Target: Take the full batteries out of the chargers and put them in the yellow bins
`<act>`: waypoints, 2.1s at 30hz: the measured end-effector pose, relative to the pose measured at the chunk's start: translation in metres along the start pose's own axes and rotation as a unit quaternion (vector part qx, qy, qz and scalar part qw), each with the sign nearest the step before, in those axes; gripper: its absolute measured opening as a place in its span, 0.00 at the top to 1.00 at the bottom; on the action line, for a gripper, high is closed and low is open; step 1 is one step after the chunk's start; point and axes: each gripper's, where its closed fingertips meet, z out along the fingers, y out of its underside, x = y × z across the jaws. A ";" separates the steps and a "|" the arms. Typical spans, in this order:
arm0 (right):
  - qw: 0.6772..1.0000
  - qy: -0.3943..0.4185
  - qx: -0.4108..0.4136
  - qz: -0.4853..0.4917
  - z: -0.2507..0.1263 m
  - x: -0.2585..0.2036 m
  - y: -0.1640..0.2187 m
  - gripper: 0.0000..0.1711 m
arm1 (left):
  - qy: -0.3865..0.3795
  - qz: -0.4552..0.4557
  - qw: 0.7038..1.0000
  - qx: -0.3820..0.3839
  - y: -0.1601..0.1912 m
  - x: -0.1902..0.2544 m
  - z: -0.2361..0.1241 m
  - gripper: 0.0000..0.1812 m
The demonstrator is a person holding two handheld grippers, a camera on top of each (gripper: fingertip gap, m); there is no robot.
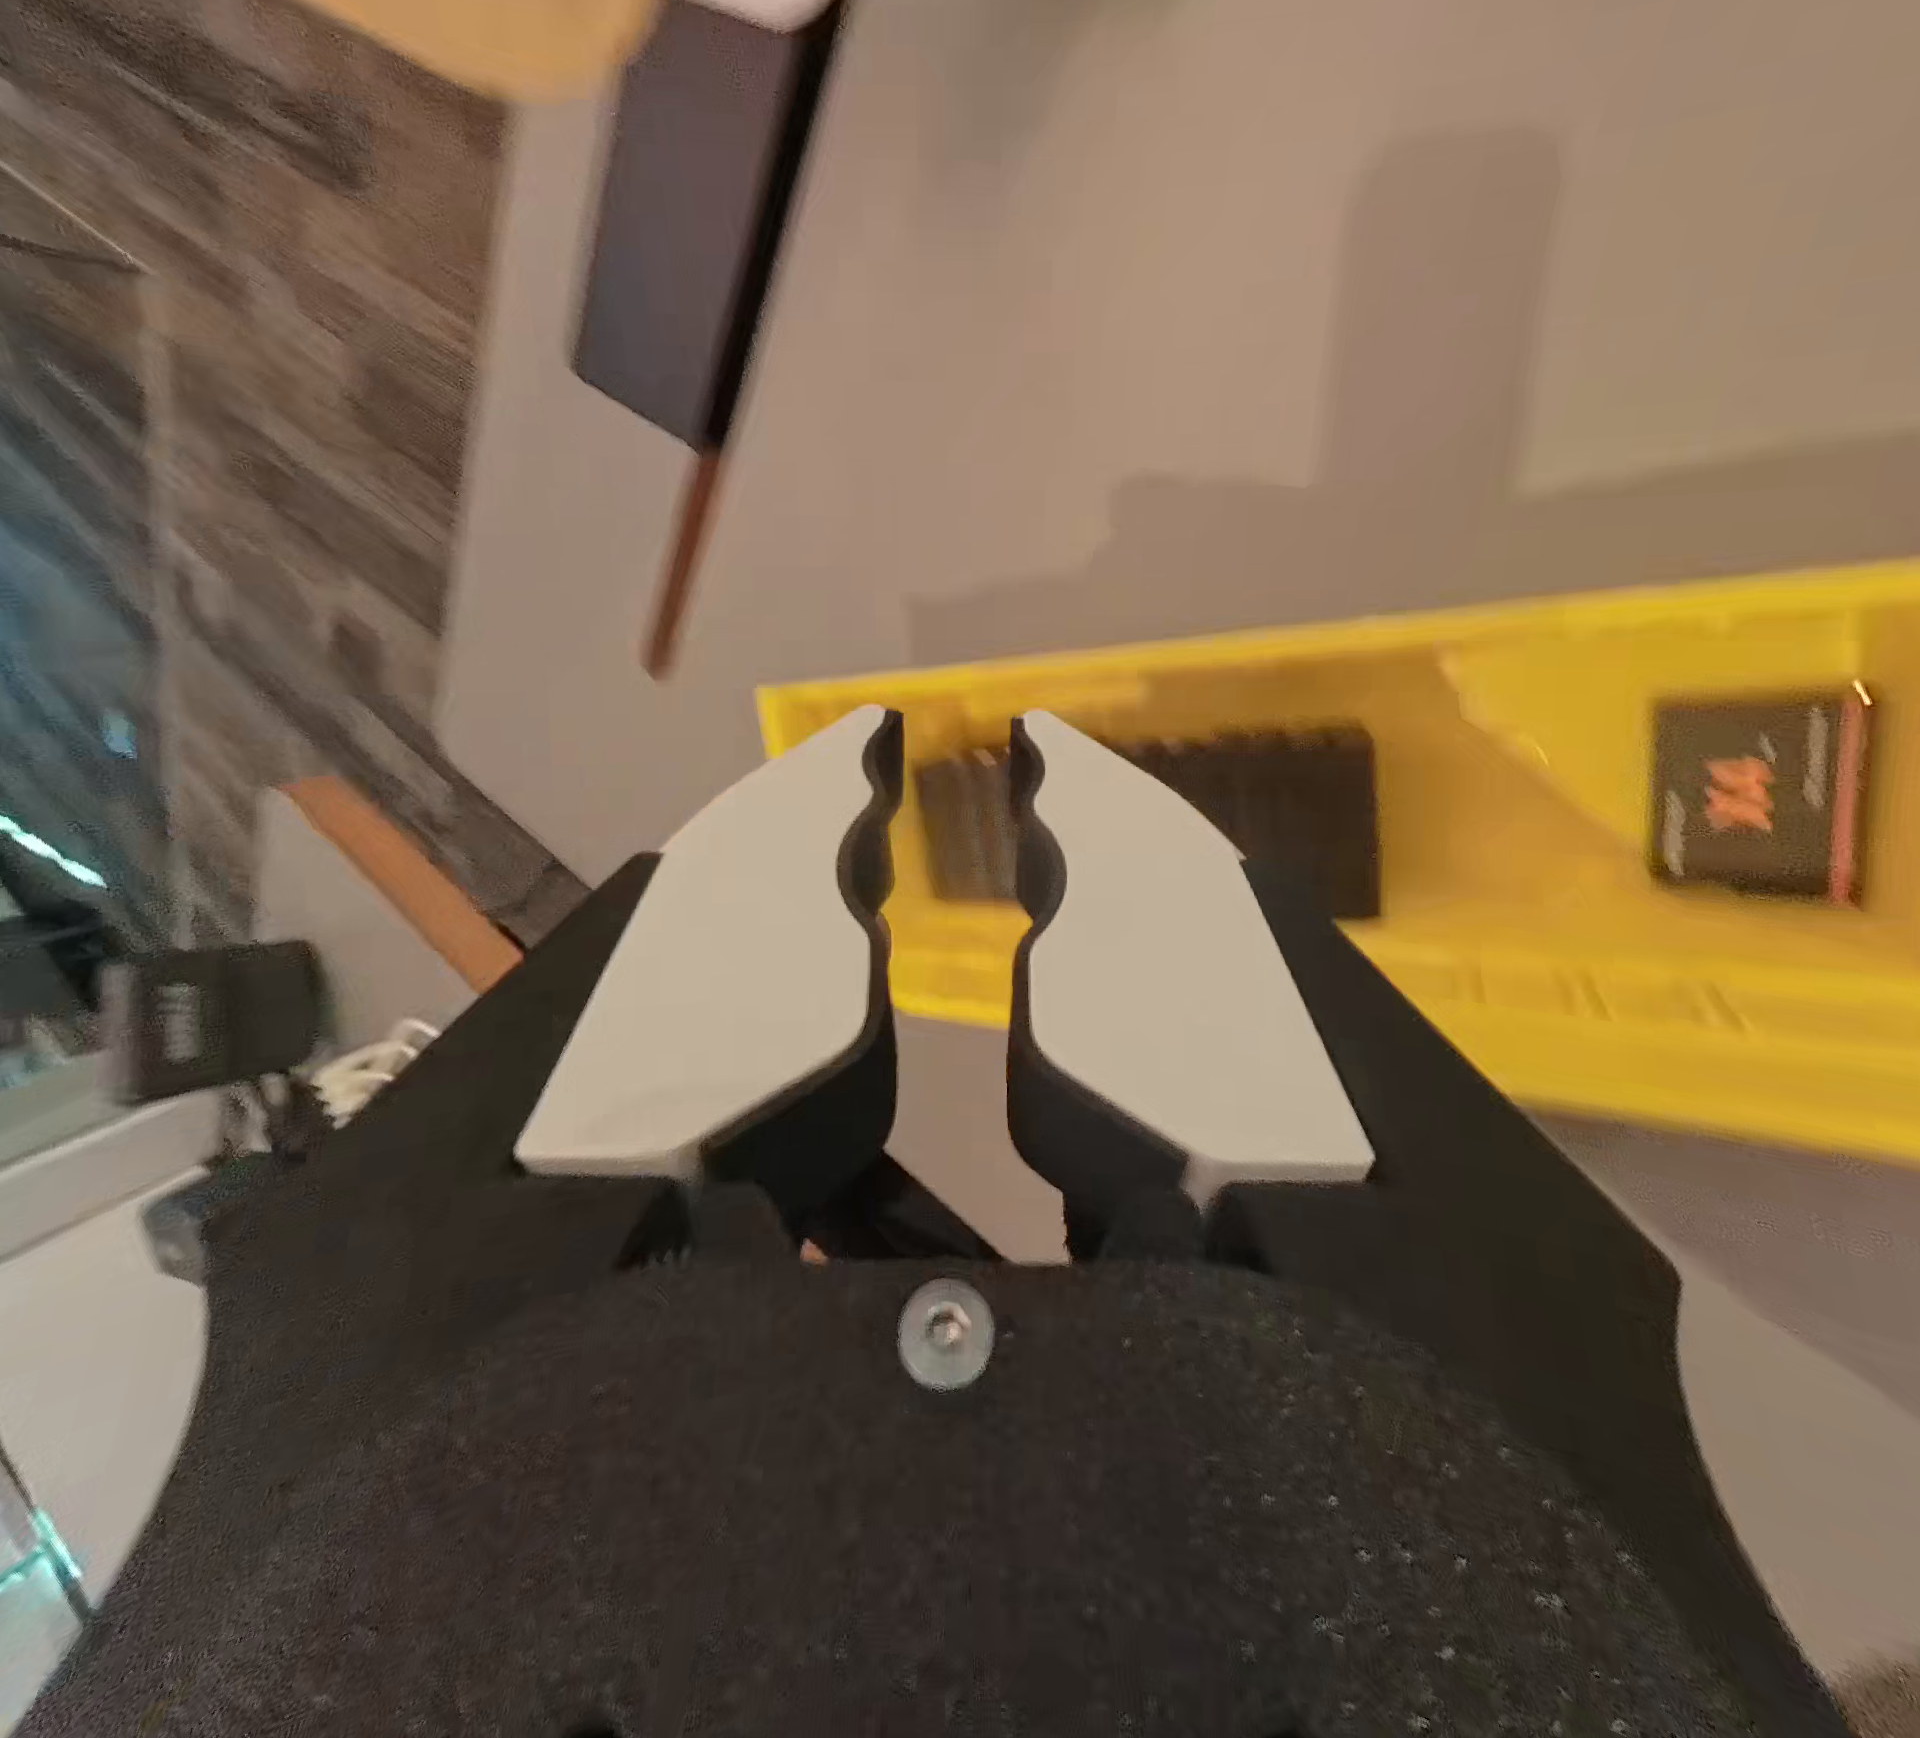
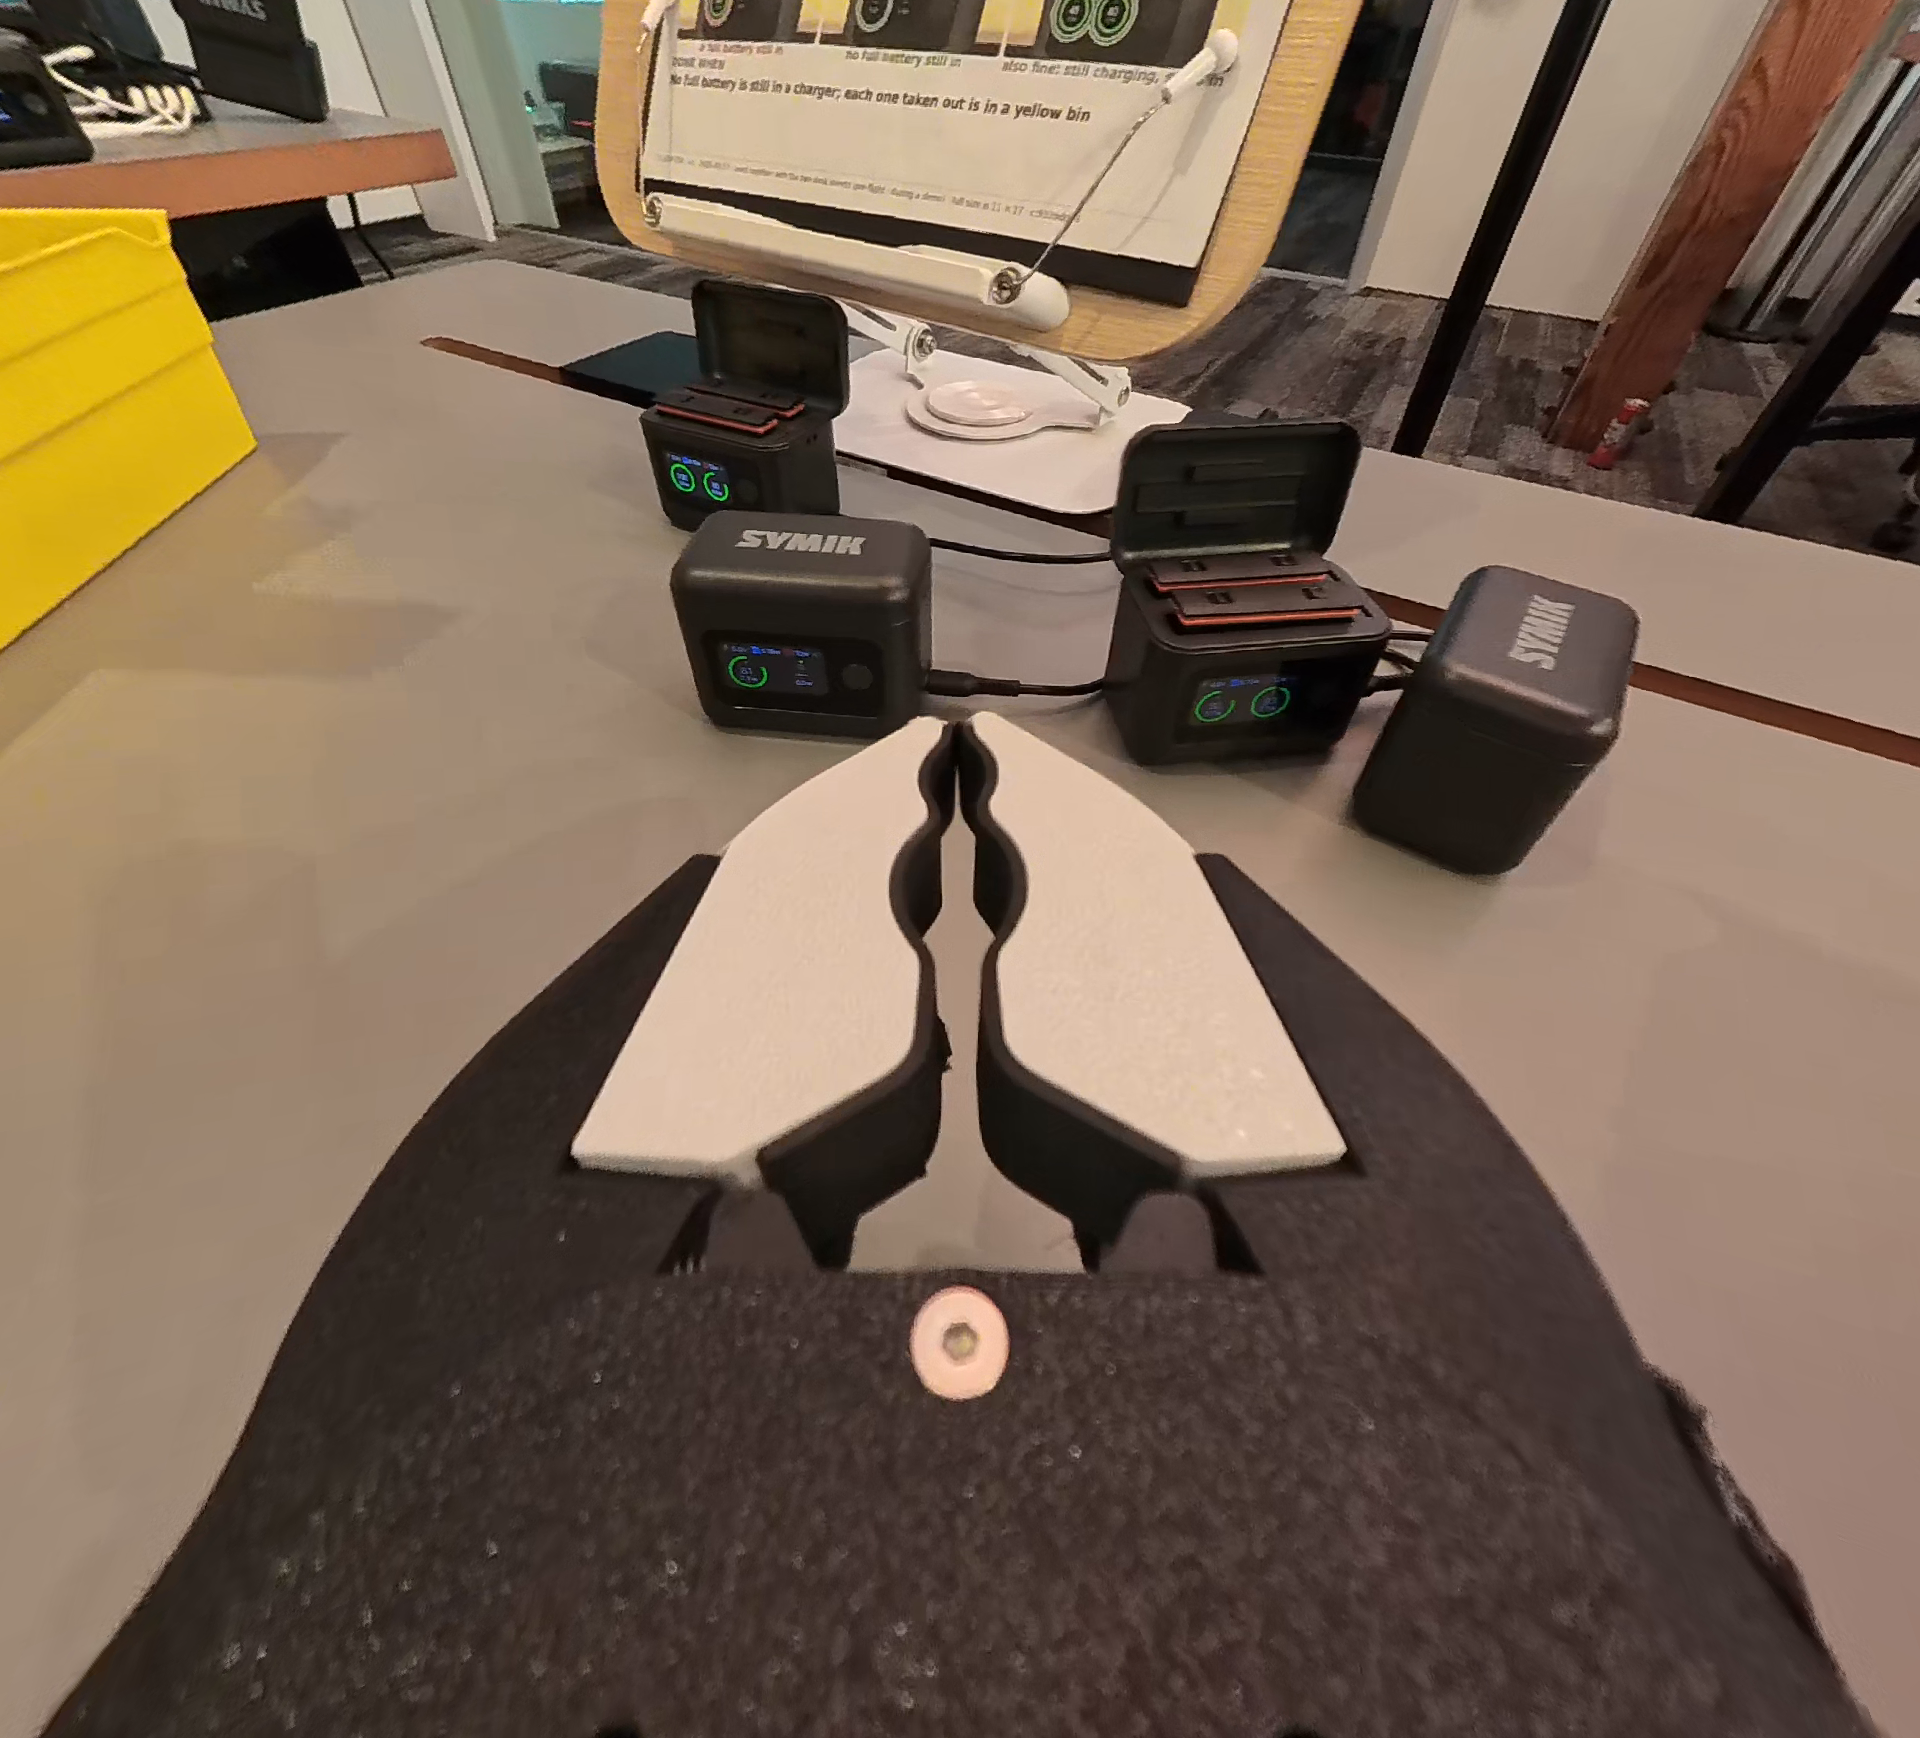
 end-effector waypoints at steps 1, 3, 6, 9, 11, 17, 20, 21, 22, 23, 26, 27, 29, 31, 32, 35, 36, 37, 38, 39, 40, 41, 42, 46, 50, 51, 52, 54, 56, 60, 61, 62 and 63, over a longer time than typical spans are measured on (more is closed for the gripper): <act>1.000 -0.002 -0.002 -0.002 0.000 -0.001 0.001 1.00 | 0.026 -0.003 0.999 -0.018 0.014 0.011 0.002 0.89; 1.000 -0.004 -0.006 -0.005 0.001 -0.003 0.003 1.00 | 0.078 -0.006 0.996 -0.037 0.031 0.036 0.006 0.89; 1.000 -0.005 -0.010 -0.005 0.001 -0.004 0.005 1.00 | 0.126 0.005 0.990 -0.065 0.044 0.068 0.016 0.87; 1.000 -0.006 -0.013 -0.003 0.001 -0.003 0.008 1.00 | 0.151 0.018 0.984 -0.088 0.046 0.088 0.025 0.85; 1.000 -0.005 -0.015 -0.004 0.001 -0.003 0.009 1.00 | 0.161 0.016 0.982 -0.097 0.043 0.095 0.030 0.85; 1.000 -0.004 -0.014 -0.002 -0.001 -0.002 0.008 1.00 | 0.141 0.035 0.977 -0.158 0.048 0.107 0.048 0.87; 1.000 -0.007 -0.014 -0.003 -0.001 -0.003 0.007 1.00 | 0.135 0.029 0.974 -0.181 0.052 0.111 0.058 0.87; 1.000 -0.008 -0.013 -0.004 -0.001 -0.004 0.007 1.00 | 0.133 0.028 0.972 -0.189 0.055 0.112 0.060 0.87; 1.000 -0.008 -0.013 -0.005 -0.001 -0.004 0.007 1.00 | 0.132 0.030 0.971 -0.197 0.057 0.113 0.063 0.86; 1.000 -0.008 -0.012 -0.005 -0.002 -0.004 0.007 1.00 | 0.133 0.031 0.970 -0.201 0.059 0.114 0.065 0.86; 1.000 -0.008 -0.011 -0.003 -0.002 -0.004 0.006 1.00 | 0.117 0.029 0.970 -0.210 0.061 0.112 0.068 0.87; 1.000 -0.008 -0.011 -0.003 -0.002 -0.004 0.006 1.00 | 0.115 0.027 0.970 -0.210 0.061 0.112 0.068 0.87; 1.000 -0.008 -0.011 -0.003 -0.002 -0.004 0.006 1.00 | 0.113 0.027 0.970 -0.213 0.061 0.113 0.067 0.88; 1.000 -0.008 -0.011 -0.005 -0.003 -0.004 0.006 1.00 | 0.113 0.028 0.970 -0.215 0.062 0.115 0.066 0.90; 1.000 -0.008 -0.011 -0.006 -0.003 -0.004 0.006 1.00 | 0.110 0.032 0.970 -0.216 0.063 0.116 0.066 0.90; 1.000 -0.013 -0.012 -0.009 -0.001 -0.007 0.006 1.00 | 0.098 0.038 0.971 -0.214 0.064 0.115 0.066 0.90; 1.000 -0.018 -0.014 -0.017 0.001 -0.008 0.007 1.00 | 0.098 0.037 0.971 -0.213 0.064 0.116 0.066 0.90; 0.999 -0.022 -0.018 -0.031 0.003 -0.010 0.007 1.00 | 0.098 0.036 0.972 -0.212 0.064 0.116 0.066 0.90; 0.998 -0.027 -0.023 -0.049 0.007 -0.012 0.008 0.99 | 0.098 0.035 0.972 -0.211 0.064 0.116 0.066 0.89; 0.997 -0.038 -0.029 -0.067 0.011 -0.015 0.008 0.95 | 0.100 0.034 0.972 -0.211 0.064 0.117 0.065 0.89; 0.995 -0.051 -0.037 -0.083 0.015 -0.019 0.009 0.92 | 0.100 0.032 0.972 -0.210 0.065 0.118 0.065 0.88; 0.992 -0.061 -0.048 -0.101 0.020 -0.021 0.010 0.88 | 0.101 0.030 0.973 -0.208 0.064 0.118 0.065 0.89; 0.988 -0.067 -0.060 -0.122 0.025 -0.022 0.010 0.83 | 0.101 0.027 0.973 -0.204 0.064 0.120 0.065 0.90; 0.957 -0.116 -0.086 -0.253 0.050 -0.028 0.002 0.76 | 0.100 0.023 0.976 -0.193 0.063 0.121 0.065 0.91; 0.884 -0.205 -0.138 -0.397 0.086 -0.039 -0.004 0.70 | 0.108 0.028 0.974 -0.199 0.063 0.122 0.068 0.91; 0.864 -0.231 -0.157 -0.419 0.095 -0.043 -0.004 0.69 | 0.111 0.031 0.973 -0.200 0.063 0.123 0.068 0.91; 0.844 -0.258 -0.178 -0.436 0.102 -0.046 -0.003 0.66 | 0.114 0.032 0.973 -0.200 0.062 0.124 0.069 0.91; 0.802 -0.302 -0.225 -0.464 0.115 -0.050 0.002 0.65 | 0.120 0.031 0.972 -0.200 0.062 0.125 0.071 0.91; 0.753 -0.340 -0.278 -0.490 0.120 -0.049 0.013 0.64 | 0.127 0.029 0.972 -0.197 0.062 0.127 0.072 0.91; 0.689 -0.388 -0.353 -0.500 0.122 -0.045 0.030 0.68 | 0.142 0.030 0.971 -0.189 0.061 0.130 0.072 0.92; 0.684 -0.400 -0.364 -0.490 0.120 -0.046 0.030 0.69 | 0.144 0.033 0.971 -0.187 0.061 0.130 0.072 0.92; 0.678 -0.412 -0.380 -0.475 0.116 -0.046 0.030 0.69 | 0.147 0.035 0.971 -0.183 0.060 0.131 0.072 0.92; 0.671 -0.420 -0.398 -0.463 0.112 -0.045 0.030 0.69 | 0.148 0.036 0.972 -0.181 0.060 0.131 0.072 0.92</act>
